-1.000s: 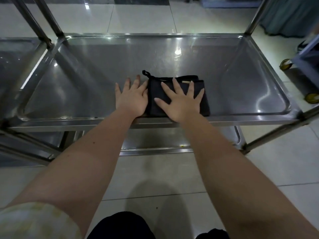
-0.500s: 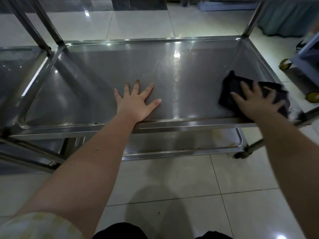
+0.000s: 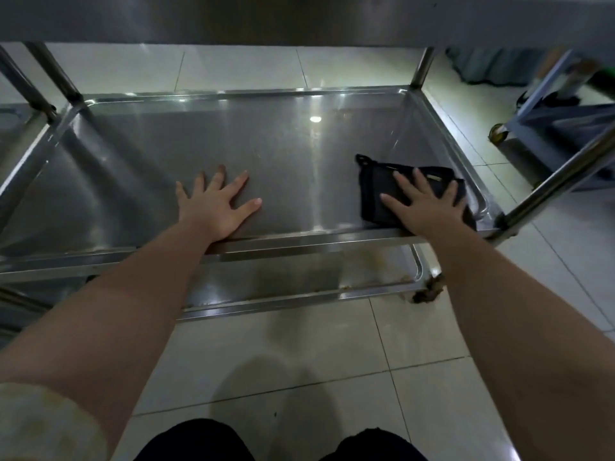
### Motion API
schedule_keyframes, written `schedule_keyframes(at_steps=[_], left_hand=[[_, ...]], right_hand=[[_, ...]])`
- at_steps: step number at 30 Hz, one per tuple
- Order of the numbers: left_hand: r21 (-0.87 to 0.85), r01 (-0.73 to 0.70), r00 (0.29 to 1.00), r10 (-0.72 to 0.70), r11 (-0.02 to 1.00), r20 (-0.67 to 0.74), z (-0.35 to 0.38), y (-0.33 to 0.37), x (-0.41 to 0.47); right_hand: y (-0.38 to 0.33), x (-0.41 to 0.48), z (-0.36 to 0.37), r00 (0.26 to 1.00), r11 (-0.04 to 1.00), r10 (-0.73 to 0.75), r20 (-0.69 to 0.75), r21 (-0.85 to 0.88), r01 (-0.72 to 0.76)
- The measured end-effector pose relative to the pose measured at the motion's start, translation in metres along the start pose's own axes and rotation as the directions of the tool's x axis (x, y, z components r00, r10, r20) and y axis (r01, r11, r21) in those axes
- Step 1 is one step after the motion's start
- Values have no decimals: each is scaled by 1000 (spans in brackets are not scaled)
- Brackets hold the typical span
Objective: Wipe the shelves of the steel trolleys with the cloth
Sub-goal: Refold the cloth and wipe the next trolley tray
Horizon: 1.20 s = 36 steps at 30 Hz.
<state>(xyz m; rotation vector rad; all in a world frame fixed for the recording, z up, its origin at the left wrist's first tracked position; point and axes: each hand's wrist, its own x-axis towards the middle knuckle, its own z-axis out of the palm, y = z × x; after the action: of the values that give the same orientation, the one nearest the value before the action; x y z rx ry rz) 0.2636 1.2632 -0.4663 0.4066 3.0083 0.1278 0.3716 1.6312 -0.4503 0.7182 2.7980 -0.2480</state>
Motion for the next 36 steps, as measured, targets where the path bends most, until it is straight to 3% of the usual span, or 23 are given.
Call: schedule_keyframes(at_steps=[4, 7, 11, 18, 26, 36], left_hand=[[-31, -196, 976, 192, 980, -103, -6, 46, 5], [-44, -298, 954, 297, 953, -32, -4, 116, 14], [-11, -266, 964, 266, 964, 11, 12, 157, 19], [20, -270, 962, 271, 963, -45, 25, 156, 27], [2, -245, 967, 245, 969, -67, 28, 159, 42], [-3, -221, 975, 221, 975, -24, 22, 163, 36]], right_hand=[[16, 3, 0, 999, 999, 34, -20, -19, -34], [11, 3, 0, 1000, 1000, 16, -24, -13, -16], [18, 5, 3, 1000, 999, -15, -27, -30, 14], [36, 45, -5, 987, 989, -144, -79, -49, 140], [27, 112, -33, 981, 986, -166, -99, -28, 164], [85, 47, -10, 968, 968, -245, -60, -67, 241]])
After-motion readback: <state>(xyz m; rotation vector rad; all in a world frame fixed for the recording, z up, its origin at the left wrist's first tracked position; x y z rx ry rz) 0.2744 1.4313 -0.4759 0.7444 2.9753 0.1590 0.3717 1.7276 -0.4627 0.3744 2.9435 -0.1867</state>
